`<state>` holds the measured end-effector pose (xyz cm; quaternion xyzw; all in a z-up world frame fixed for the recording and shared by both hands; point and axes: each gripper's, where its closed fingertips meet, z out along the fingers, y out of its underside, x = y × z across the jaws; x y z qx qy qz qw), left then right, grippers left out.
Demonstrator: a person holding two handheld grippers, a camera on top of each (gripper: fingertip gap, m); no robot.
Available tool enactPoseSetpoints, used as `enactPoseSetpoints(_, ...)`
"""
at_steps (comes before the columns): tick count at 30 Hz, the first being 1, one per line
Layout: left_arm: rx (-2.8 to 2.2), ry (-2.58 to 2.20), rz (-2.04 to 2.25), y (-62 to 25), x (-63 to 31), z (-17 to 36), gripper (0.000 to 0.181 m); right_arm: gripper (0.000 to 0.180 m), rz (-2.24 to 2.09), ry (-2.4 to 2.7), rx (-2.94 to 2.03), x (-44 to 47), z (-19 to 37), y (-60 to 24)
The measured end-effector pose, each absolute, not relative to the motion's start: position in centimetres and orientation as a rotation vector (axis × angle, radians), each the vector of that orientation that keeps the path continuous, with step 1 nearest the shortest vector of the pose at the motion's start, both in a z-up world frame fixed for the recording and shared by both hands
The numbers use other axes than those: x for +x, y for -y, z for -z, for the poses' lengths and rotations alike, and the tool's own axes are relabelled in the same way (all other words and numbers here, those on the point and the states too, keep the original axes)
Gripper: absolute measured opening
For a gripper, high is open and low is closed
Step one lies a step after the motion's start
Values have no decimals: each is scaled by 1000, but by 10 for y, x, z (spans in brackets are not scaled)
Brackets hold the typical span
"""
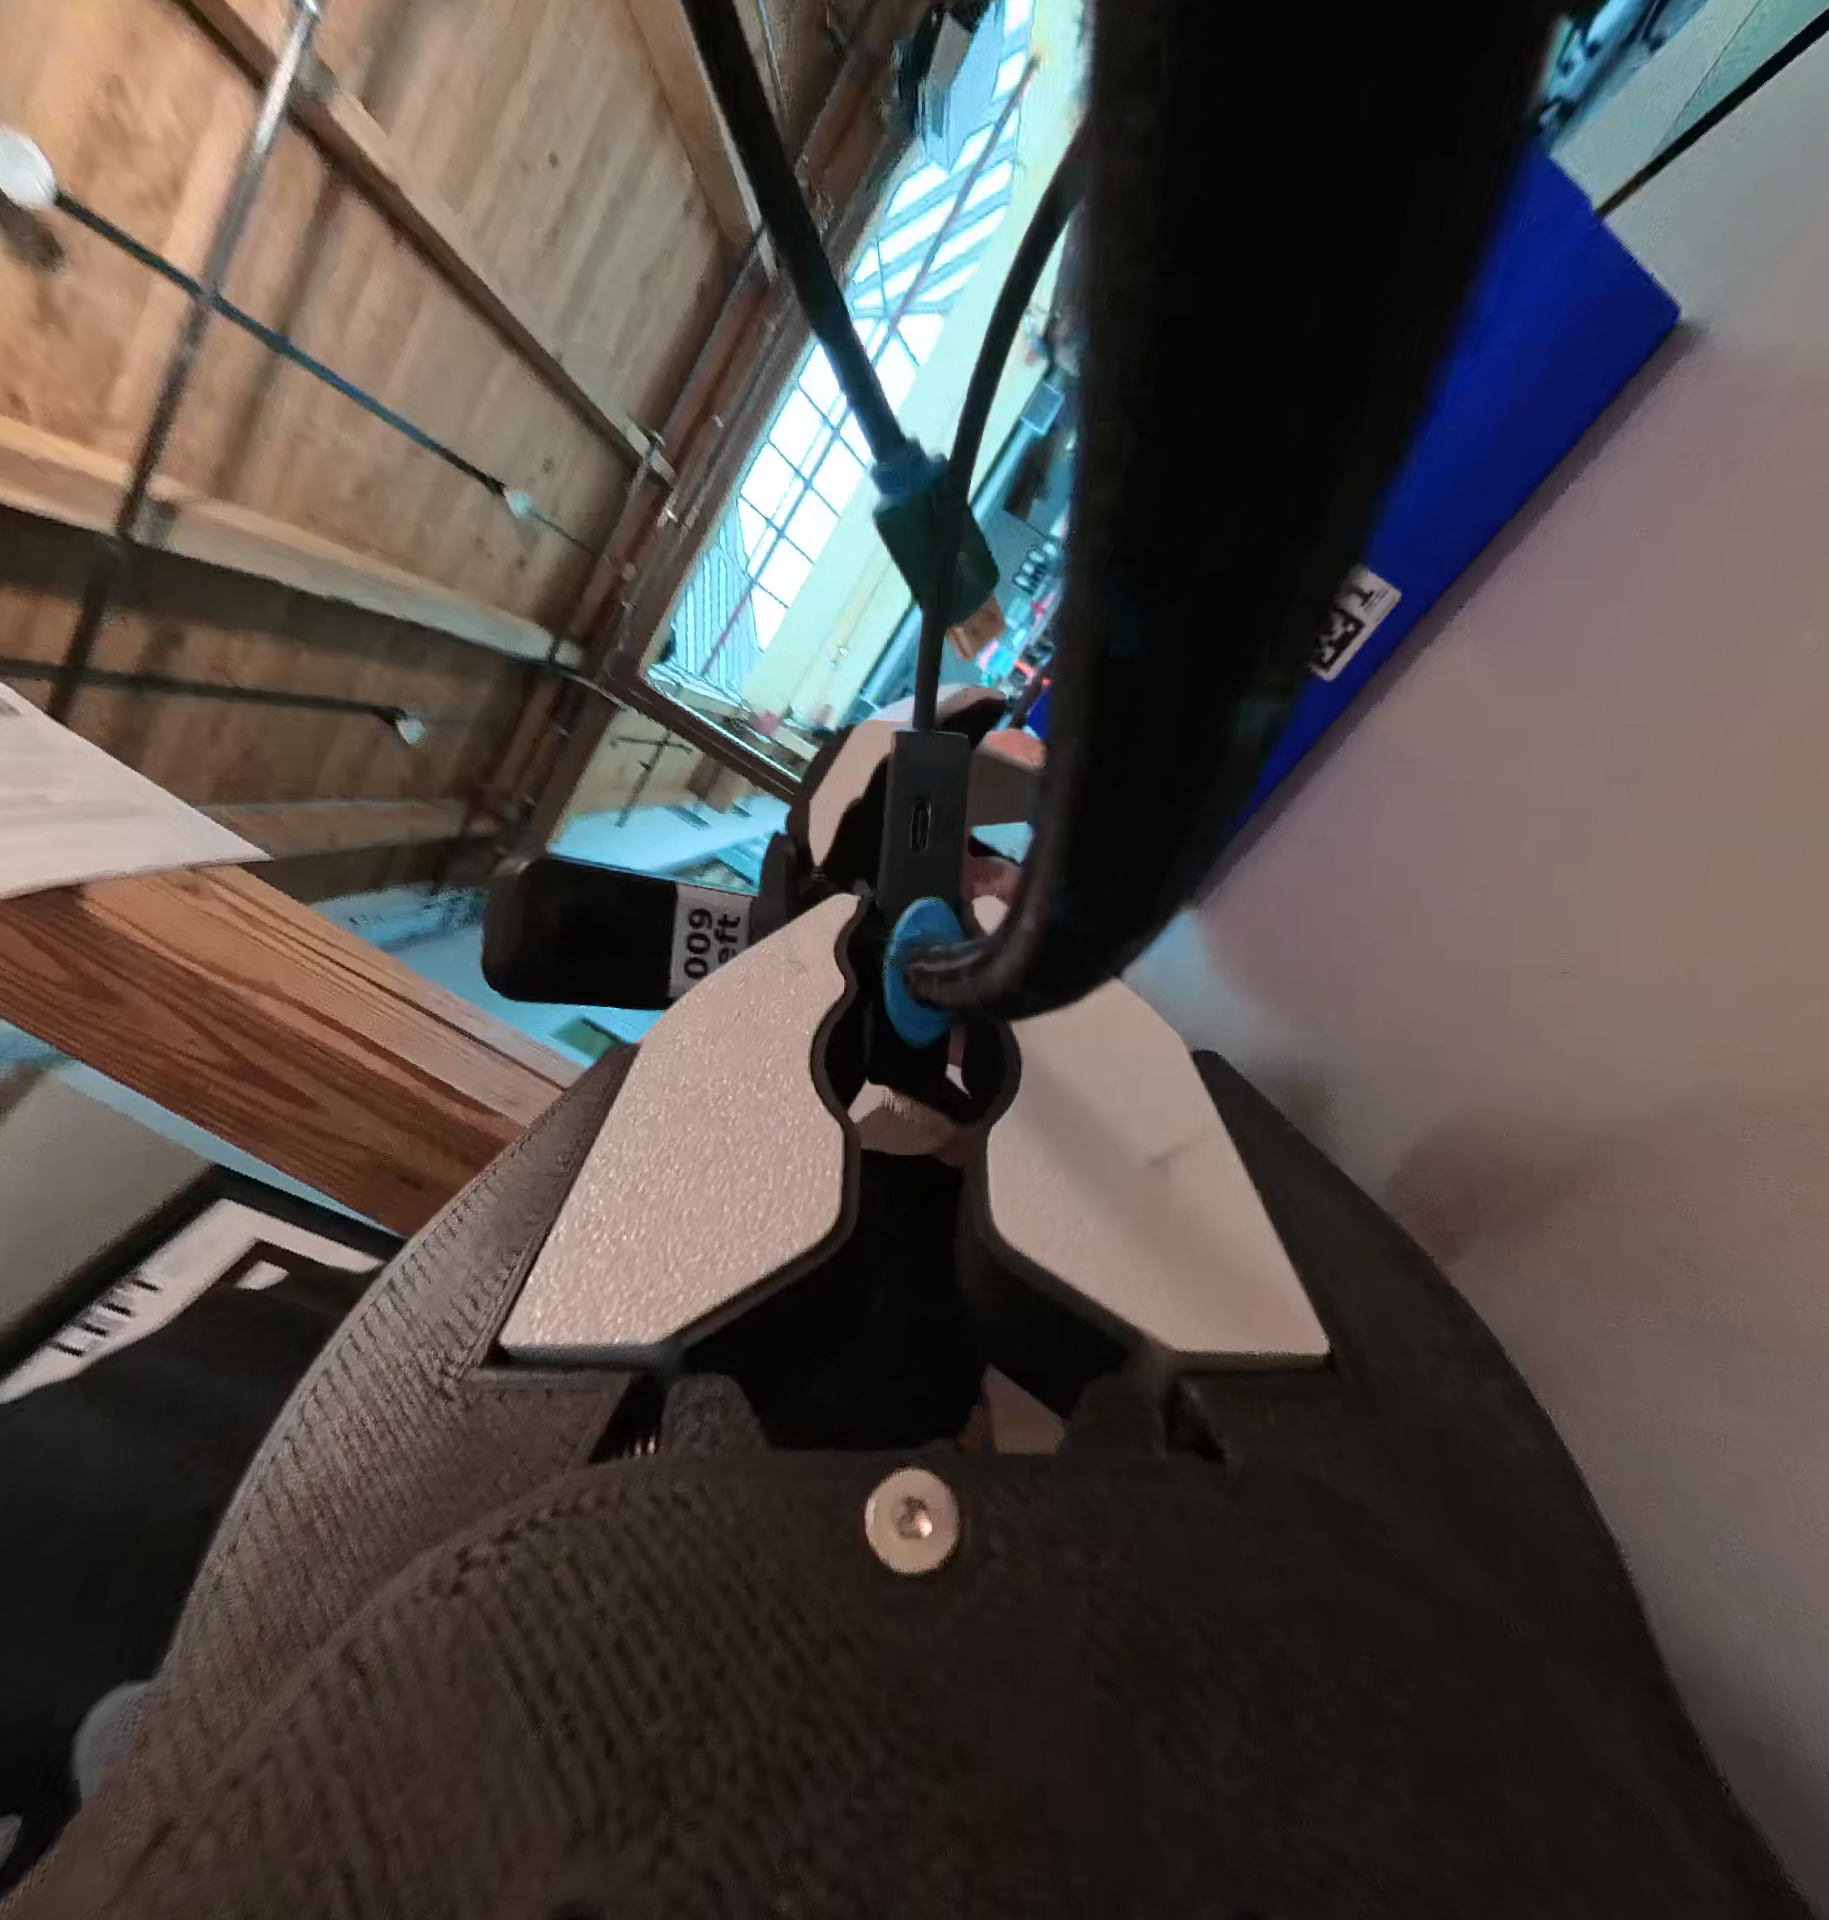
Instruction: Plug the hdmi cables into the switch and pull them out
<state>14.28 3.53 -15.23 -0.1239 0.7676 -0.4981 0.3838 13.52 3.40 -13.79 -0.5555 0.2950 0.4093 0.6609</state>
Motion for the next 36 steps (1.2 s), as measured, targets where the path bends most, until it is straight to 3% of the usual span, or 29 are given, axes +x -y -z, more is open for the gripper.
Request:
enactPoseSetpoints(30, -360, -1905, 1474, -28, 137, 154, 76, 16, -1041, -612, -1286, 128, 138, -31)
enactPoseSetpoints(32, -430, -1891, 1563, -27, 139, 151, 76, 21, -985, -569, -1296, 130, 133, -31)
enactPoseSetpoints(36, -562, -1833, 1681, -40, 146, 146, 76, 52, -690, -341, -1534, 119, 133, -29)
